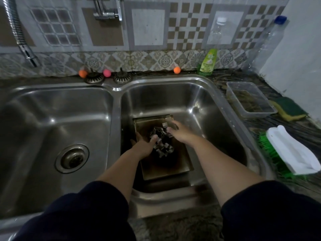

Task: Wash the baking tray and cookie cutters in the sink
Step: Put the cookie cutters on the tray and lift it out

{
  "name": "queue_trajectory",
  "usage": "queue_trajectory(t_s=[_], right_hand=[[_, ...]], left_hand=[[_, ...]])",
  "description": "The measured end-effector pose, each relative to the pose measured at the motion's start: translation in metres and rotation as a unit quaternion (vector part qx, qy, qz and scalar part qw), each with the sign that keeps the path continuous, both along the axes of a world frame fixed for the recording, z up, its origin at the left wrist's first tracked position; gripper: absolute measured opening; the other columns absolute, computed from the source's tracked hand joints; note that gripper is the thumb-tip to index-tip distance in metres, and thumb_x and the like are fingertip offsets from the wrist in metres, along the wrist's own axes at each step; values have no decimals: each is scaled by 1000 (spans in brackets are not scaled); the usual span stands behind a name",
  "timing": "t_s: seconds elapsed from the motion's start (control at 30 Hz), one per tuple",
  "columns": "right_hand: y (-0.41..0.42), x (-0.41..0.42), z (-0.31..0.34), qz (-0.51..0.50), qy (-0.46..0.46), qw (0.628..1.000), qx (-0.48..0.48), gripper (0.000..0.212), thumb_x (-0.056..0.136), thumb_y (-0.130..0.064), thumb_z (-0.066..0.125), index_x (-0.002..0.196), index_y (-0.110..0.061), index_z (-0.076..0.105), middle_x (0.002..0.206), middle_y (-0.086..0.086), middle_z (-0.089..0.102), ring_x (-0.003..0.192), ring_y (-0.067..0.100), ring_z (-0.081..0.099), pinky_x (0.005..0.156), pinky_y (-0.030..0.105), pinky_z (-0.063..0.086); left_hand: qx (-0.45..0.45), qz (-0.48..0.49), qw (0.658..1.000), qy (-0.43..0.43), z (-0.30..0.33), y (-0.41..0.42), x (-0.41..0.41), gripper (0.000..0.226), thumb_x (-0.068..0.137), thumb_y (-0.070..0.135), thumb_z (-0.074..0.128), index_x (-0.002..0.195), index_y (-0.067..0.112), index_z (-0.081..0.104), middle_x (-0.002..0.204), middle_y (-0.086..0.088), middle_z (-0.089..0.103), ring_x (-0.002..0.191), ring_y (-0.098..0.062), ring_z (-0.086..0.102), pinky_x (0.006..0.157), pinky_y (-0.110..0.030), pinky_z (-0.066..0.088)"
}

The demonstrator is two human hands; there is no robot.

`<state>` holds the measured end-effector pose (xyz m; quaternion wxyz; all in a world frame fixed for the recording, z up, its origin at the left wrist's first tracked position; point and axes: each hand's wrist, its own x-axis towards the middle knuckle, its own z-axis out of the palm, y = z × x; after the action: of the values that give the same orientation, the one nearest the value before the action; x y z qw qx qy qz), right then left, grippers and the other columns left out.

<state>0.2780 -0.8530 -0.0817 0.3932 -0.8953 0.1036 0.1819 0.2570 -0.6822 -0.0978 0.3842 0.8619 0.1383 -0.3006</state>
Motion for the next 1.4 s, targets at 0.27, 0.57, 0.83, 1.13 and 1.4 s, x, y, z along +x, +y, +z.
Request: queue_trajectory(t_s=[0.27,0.57,0.83,1.13,1.4], right_hand=[[-9,-5,-36,-27,106,991,73,71,87,-76,24,148,-48,0,162,-1,3,147,30,8,116,56,12],[-17,1,-53,-61,125,981,134,75,88,-74,24,148,-44,-9,161,-5,-5,148,26,4,117,54,11],[-15,-1,-53,-104,89,979,148,86,78,-80,40,148,-49,0,161,-2,11,144,30,19,114,54,20],[-18,-8,-40,-100,6,982,158,76,86,-63,53,148,-47,13,156,-3,24,139,26,30,109,44,31],[-33,5,5,-106,-65,982,142,79,79,-69,56,144,-54,15,154,-3,29,137,26,33,106,50,36]], left_hand=[[-3,37,998,45,-6,-8,7,109,79,78,38,141,27,-36,158,-17,-14,145,-40,3,116,-51,10],[71,106,992,19,-20,-27,9,119,73,79,48,142,29,-35,159,-15,-8,143,-43,13,111,-56,21],[59,141,988,9,-18,-23,10,119,75,73,55,148,22,-23,157,-19,12,140,-42,23,110,-54,25],[0,163,987,-3,-7,-20,10,116,72,72,60,150,25,-12,147,-19,36,131,-40,38,107,-52,35],[-144,-6,987,-75,31,-9,11,134,56,58,78,144,44,-22,157,-7,19,140,-34,28,113,-50,27]])
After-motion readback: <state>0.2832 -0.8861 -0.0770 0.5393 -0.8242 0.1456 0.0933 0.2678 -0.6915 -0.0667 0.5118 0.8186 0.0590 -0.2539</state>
